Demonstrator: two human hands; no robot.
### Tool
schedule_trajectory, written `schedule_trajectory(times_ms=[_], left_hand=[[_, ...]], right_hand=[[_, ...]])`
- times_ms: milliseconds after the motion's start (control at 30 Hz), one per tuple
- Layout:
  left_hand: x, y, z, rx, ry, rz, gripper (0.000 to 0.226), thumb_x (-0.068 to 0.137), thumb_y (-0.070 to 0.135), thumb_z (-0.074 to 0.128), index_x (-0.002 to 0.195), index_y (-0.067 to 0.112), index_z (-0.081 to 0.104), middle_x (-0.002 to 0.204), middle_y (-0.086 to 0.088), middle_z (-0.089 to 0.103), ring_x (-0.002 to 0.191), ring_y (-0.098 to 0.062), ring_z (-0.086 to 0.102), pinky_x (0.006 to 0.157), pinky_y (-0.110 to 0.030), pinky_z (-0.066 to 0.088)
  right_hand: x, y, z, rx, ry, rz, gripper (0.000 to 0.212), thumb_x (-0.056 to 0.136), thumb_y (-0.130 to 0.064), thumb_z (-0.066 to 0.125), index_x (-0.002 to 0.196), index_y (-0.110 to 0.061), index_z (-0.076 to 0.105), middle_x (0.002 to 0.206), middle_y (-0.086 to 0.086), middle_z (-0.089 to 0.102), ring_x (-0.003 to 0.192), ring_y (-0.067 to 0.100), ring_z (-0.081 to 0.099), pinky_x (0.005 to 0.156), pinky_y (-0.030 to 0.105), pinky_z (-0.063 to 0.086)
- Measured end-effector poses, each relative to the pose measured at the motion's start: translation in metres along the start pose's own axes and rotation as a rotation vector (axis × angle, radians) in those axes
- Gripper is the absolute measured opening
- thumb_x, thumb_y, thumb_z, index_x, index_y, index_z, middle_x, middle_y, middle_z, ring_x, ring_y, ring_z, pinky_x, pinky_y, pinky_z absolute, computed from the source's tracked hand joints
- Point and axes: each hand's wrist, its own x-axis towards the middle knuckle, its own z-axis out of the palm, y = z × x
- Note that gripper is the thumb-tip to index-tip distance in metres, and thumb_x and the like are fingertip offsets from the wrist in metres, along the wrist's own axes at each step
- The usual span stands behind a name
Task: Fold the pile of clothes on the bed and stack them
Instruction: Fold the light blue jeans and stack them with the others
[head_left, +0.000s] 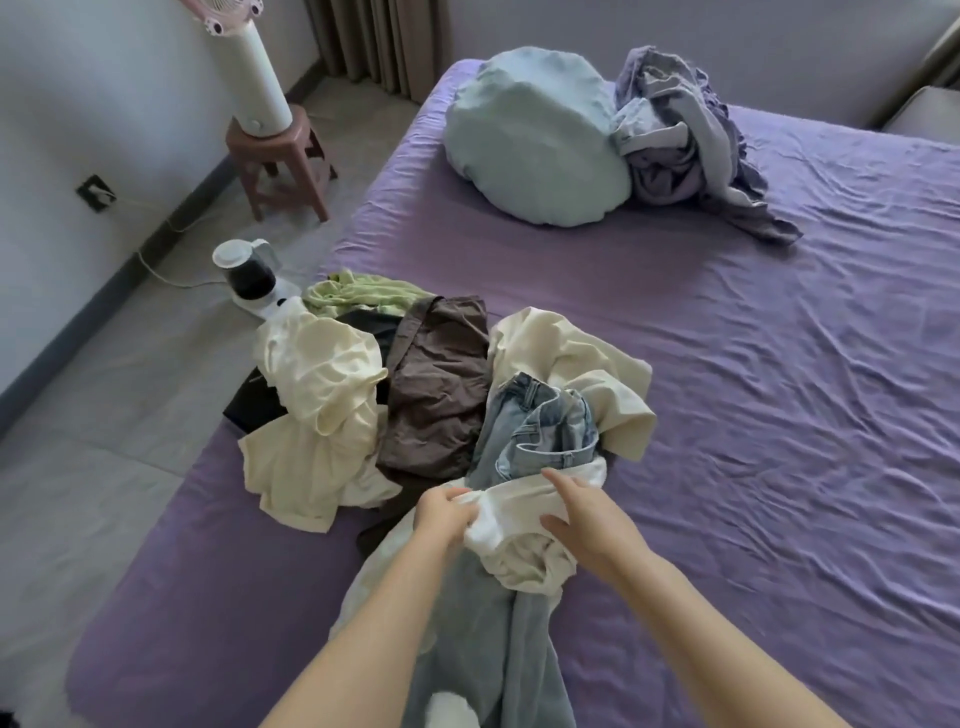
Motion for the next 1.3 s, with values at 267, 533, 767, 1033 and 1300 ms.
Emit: schedule_trajectory(times_ms=[267, 533, 767, 1033, 1300], left_hand=[[-0.009, 0.047, 0.041, -0.216, -0.370, 0.068, 0.022, 0.097, 0.026, 0.055, 0.084, 0.016, 0.069, 0.073, -0.002, 0.069, 0.061, -0.013, 0.066, 0.058, -0.022, 0.053], [0.032, 0.058, 0.072, 0.452, -0.047, 0.244, 0.050, 0.087, 0.021, 0.065, 0.133, 0.008, 0.051, 0.128, -0.012, 0.059, 0.116, -0.025, 0.056, 0.091, -0.029, 0.041], [0.022, 0.055, 0.088, 0.379, -0.002, 0.219, 0.046, 0.083, 0.013, 0.071, 0.126, 0.003, 0.058, 0.121, -0.012, 0.064, 0.112, -0.025, 0.059, 0.090, -0.026, 0.042], [-0.071, 0.017, 0.089, -0.178, -0.321, 0.204, 0.019, 0.091, -0.001, 0.058, 0.105, 0.010, 0.064, 0.100, -0.010, 0.071, 0.091, -0.019, 0.069, 0.078, -0.033, 0.058], [-0.105, 0.053, 0.041, 0.204, -0.092, 0.577, 0.024, 0.090, 0.008, 0.061, 0.112, 0.013, 0.066, 0.092, 0.004, 0.064, 0.083, -0.007, 0.059, 0.070, -0.005, 0.042]], right_hand=[[0.002, 0.010, 0.012, 0.414, 0.333, 0.089, 0.011, 0.087, -0.027, 0.065, 0.098, -0.027, 0.062, 0.080, -0.014, 0.062, 0.084, 0.015, 0.062, 0.065, 0.026, 0.041], [-0.012, 0.071, -0.012, 0.387, 0.437, 0.398, 0.006, 0.088, -0.024, 0.059, 0.093, -0.021, 0.062, 0.083, -0.003, 0.067, 0.082, 0.022, 0.061, 0.068, 0.036, 0.047], [-0.010, 0.084, -0.011, 0.506, 0.388, 0.262, 0.034, 0.089, -0.013, 0.060, 0.122, -0.020, 0.059, 0.099, -0.016, 0.059, 0.098, 0.013, 0.062, 0.077, 0.020, 0.042], [-0.012, 0.047, -0.016, 0.803, 0.153, 0.236, 0.024, 0.080, -0.033, 0.074, 0.083, -0.015, 0.060, 0.078, -0.003, 0.064, 0.078, 0.020, 0.064, 0.073, 0.037, 0.055], [-0.093, 0.049, -0.082, 0.412, 0.584, -0.100, 0.047, 0.076, 0.009, 0.069, 0.064, -0.021, 0.034, 0.058, -0.009, 0.035, 0.055, 0.003, 0.038, 0.052, 0.015, 0.031]])
